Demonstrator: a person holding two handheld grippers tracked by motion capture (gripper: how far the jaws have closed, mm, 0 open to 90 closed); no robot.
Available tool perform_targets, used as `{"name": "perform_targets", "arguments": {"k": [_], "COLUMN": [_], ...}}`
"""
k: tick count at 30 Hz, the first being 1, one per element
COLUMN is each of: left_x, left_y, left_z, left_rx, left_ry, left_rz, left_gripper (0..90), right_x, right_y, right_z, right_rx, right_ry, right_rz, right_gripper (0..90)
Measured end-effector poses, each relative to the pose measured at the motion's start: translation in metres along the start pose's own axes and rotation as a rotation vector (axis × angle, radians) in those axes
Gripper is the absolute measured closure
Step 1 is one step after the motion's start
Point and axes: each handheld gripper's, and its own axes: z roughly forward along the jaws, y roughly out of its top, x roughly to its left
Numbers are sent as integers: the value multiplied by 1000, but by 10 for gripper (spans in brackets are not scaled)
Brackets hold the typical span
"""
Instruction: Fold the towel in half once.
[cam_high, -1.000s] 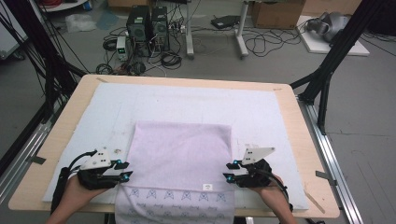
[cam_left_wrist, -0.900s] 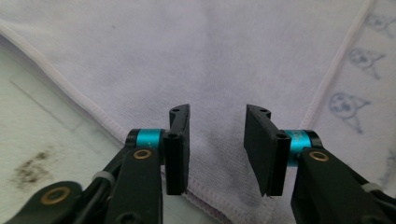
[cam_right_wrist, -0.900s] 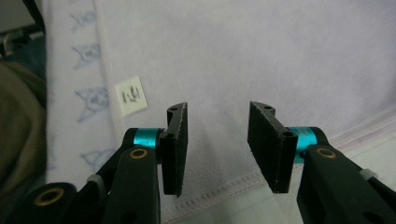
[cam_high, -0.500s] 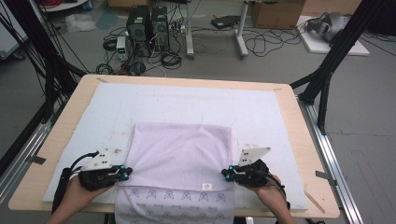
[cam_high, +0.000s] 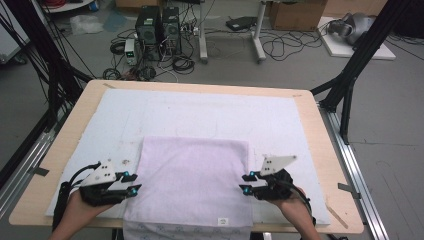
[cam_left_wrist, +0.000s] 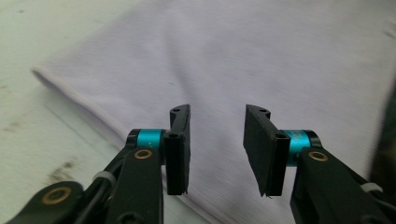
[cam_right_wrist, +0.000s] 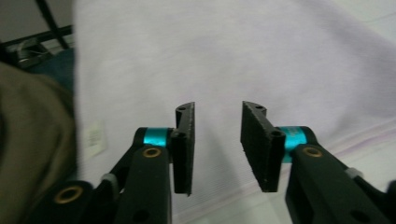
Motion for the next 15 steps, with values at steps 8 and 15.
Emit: {"name": "perform_targets", "arguments": {"k": [8, 15], "left_x": [65, 103], "left_y": [22, 29], "left_z": [42, 77], "left_rx": [-4, 30], "left_ry": [144, 203], "left_rz": [-101, -196], "left_gripper": [581, 537], "right_x": [-69, -116], "right_y": [21, 23], "right_z": [23, 41], "right_rx": [-3, 17], "right_ry": [-123, -177], "right_rz": [95, 163], "right_gripper": [491, 373]}}
